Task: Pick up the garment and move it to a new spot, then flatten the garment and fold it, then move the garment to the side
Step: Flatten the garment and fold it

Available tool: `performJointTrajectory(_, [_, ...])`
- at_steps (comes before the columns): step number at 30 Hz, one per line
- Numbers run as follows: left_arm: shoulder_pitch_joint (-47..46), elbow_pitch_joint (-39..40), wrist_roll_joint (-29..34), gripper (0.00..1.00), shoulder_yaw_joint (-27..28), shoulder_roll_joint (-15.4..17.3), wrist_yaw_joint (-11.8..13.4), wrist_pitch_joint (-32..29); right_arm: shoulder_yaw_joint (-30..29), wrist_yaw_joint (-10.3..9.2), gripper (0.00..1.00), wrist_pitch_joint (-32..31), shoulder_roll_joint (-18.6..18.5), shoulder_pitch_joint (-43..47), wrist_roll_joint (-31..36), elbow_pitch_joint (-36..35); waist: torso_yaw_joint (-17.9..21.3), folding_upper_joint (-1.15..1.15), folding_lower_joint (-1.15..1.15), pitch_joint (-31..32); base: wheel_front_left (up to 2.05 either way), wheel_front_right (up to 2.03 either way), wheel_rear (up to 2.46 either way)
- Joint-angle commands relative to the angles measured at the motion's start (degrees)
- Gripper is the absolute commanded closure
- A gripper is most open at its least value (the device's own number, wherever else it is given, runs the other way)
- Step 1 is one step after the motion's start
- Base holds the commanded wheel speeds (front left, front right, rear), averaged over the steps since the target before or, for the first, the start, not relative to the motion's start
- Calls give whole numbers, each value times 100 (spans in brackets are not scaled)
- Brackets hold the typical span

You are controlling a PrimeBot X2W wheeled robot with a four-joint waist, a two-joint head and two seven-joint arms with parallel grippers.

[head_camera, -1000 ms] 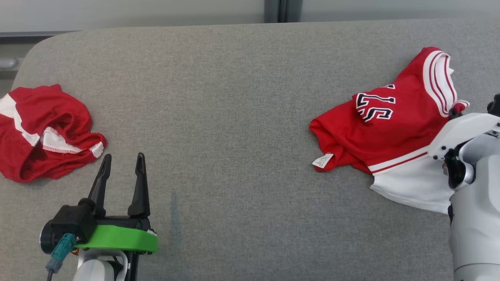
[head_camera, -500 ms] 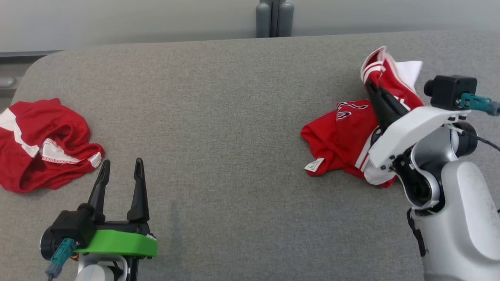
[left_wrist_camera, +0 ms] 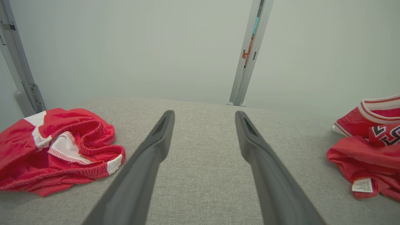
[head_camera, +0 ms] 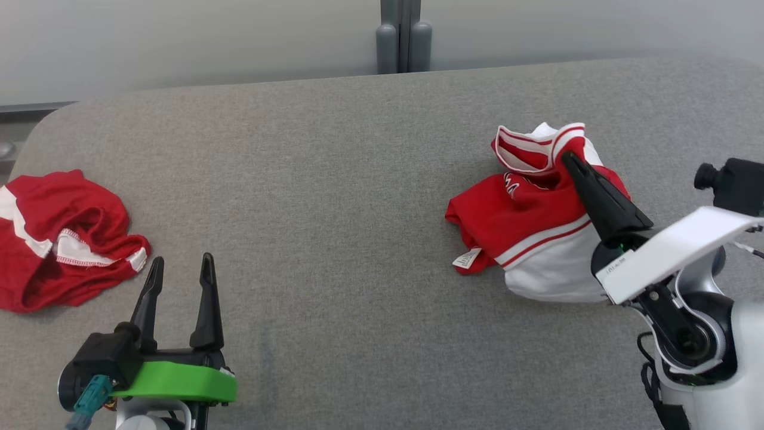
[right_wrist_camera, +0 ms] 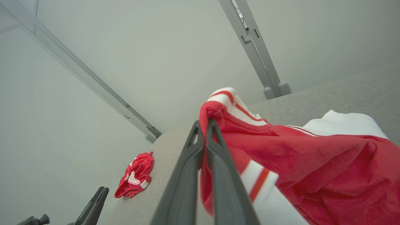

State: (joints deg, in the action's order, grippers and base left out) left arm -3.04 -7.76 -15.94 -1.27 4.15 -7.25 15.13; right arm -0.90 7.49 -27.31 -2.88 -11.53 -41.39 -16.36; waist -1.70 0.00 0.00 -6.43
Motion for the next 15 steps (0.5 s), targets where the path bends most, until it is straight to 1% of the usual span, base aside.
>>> performJointTrajectory(1, [45, 22, 24, 0, 23, 4, 13, 3, 105, 1, 100, -3, -1, -291, -8, 111, 73, 0, 0, 45, 0, 0, 0])
performJointTrajectory(2, [44, 23, 26, 0, 16, 2, 12, 3, 177, 1, 100, 5, -3, -439, -4, 203, 83, 0, 0, 48, 0, 0, 0])
performJointTrajectory(5, [1, 7, 21, 0, -6, -8, 10, 3, 634, 1, 100, 100, -1, -1106, -111, 685, 98, 0, 0, 69, 0, 0, 0])
performJointTrajectory(9, [-27, -28, 20, 0, -57, -19, 5, 3, 1455, 1, 100, 485, -3, -2091, -561, 1438, 50, 0, 0, 108, 0, 0, 0])
performJointTrajectory(12, [-13, -54, 1, 0, -95, -24, 0, 3, 2000, 1, 100, 1016, -6, -2827, -981, 2003, -40, 0, 0, 141, 0, 0, 0])
performJointTrajectory(15, [25, -78, -12, 0, -140, -29, -5, 3, 2562, 1, 100, 1720, -1, -3604, -1632, 2500, -172, 0, 0, 169, 0, 0, 0])
